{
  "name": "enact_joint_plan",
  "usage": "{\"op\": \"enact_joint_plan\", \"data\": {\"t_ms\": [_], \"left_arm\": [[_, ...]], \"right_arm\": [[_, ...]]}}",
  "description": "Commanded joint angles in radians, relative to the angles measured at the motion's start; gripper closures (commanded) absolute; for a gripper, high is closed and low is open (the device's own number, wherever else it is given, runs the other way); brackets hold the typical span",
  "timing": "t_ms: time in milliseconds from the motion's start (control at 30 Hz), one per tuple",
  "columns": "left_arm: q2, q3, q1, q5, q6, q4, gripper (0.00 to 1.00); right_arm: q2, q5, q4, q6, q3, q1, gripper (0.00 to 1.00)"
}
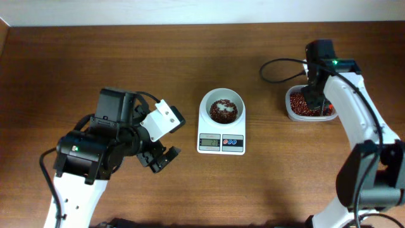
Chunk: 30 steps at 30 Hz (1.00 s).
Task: Scoop and weigh 50g on scale
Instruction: 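Dip the scoop into the tub again with right gripper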
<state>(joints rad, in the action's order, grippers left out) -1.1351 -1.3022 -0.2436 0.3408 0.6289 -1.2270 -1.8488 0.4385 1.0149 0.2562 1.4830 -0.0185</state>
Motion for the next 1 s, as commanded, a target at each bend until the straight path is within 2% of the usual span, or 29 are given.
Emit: {"op": "enact_joint_plan", "data": {"t_ms": [0,67,200,367,533,567,600,800,967], "left_arm": [[0.004,-0.014,0.004,0.011,0.015,0.002,0.01],[0.004,-0.014,0.004,0.011,0.015,0.002,0.01],[0.004,-0.014,0.004,0.011,0.015,0.002,0.01],[0.004,-0.014,0.004,0.011,0.015,0.002,0.01],[0.004,-0.014,0.004,0.011,0.015,0.002,0.01],[0.004,-0.014,0.004,0.011,0.015,0.002,0.01],[0.004,-0.014,0.004,0.011,0.015,0.002,0.01],[0.004,-0.014,0.004,0.011,0.015,0.002,0.01],[0.004,-0.014,0.004,0.011,0.015,0.002,0.01]], "right_arm": [[-0.053,0.044,-0.002,0.001,0.014,-0.004,0.96],[-0.056,0.028,0.002,-0.002,0.014,-0.007,0.96],[-0.054,-0.218,0.061,-0.002,0.015,0.004,0.96],[-0.054,-0.412,0.091,-0.006,0.023,0.076,0.96],[-0.054,-0.667,0.097,-0.032,0.023,0.229,0.96],[-0.054,-0.787,0.098,-0.032,0.023,0.289,0.96],[-0.054,-0.825,0.097,-0.032,0.023,0.311,0.96],[-0.056,-1.010,0.096,-0.055,0.003,0.457,0.96],[-0.056,-1.038,0.076,-0.053,-0.084,0.474,0.96]]}}
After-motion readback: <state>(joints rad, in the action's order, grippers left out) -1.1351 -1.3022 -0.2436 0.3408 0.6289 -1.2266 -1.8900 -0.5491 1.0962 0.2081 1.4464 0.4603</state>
